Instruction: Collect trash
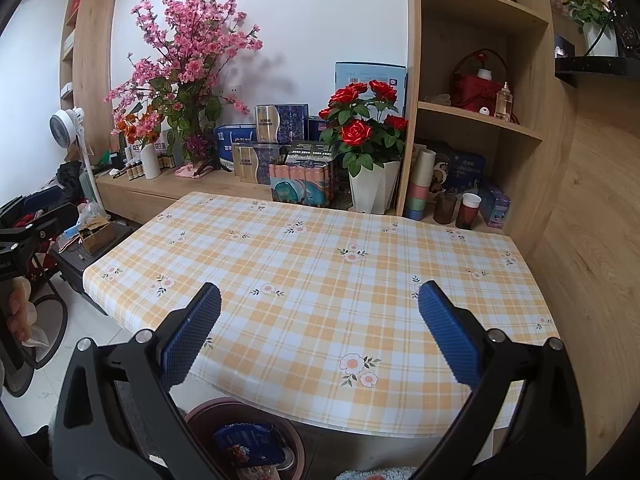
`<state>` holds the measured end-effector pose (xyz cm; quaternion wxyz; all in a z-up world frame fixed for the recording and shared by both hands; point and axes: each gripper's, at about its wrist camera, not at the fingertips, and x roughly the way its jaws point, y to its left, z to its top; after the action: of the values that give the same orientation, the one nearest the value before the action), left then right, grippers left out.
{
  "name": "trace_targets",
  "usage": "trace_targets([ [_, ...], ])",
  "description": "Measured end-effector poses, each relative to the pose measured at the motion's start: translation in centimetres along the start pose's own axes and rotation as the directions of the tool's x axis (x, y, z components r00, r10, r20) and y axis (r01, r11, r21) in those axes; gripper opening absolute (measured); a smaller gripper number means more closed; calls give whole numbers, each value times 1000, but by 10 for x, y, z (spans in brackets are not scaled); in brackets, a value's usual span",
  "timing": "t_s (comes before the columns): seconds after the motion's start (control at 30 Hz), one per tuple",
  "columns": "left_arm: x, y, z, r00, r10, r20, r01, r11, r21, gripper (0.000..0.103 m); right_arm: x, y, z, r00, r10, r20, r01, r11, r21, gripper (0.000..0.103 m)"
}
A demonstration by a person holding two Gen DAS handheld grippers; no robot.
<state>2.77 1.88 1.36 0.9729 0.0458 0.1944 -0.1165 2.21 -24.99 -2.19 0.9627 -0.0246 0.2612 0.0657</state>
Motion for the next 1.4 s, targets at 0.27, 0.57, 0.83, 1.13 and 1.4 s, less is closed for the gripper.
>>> trace_targets([
  [0.27,2,0,-1,1000,3,-1,-3,1000,2,97,2,-1,-3,1000,-3,-7,3,1000,1,97],
  [0.57,2,-1,-2,1000,-5,-5,5,1000,2,97,5,-1,-5,1000,-6,-12,6,1000,-1,97],
  [0.83,2,-3,-2,1000,-8,-7,8,1000,6,97,6,-3,-8,1000,-11,-15,11,1000,-4,97],
  [1.13,2,-3,-2,1000,-7,-10,7,1000,7,97,8,-4,-11,1000,-11,-19,11,1000,-6,97],
  [1.4,0,-4,-2,1000,-9,-8,9,1000,14,97,6,-3,-10,1000,-17,-13,17,1000,-1,97],
])
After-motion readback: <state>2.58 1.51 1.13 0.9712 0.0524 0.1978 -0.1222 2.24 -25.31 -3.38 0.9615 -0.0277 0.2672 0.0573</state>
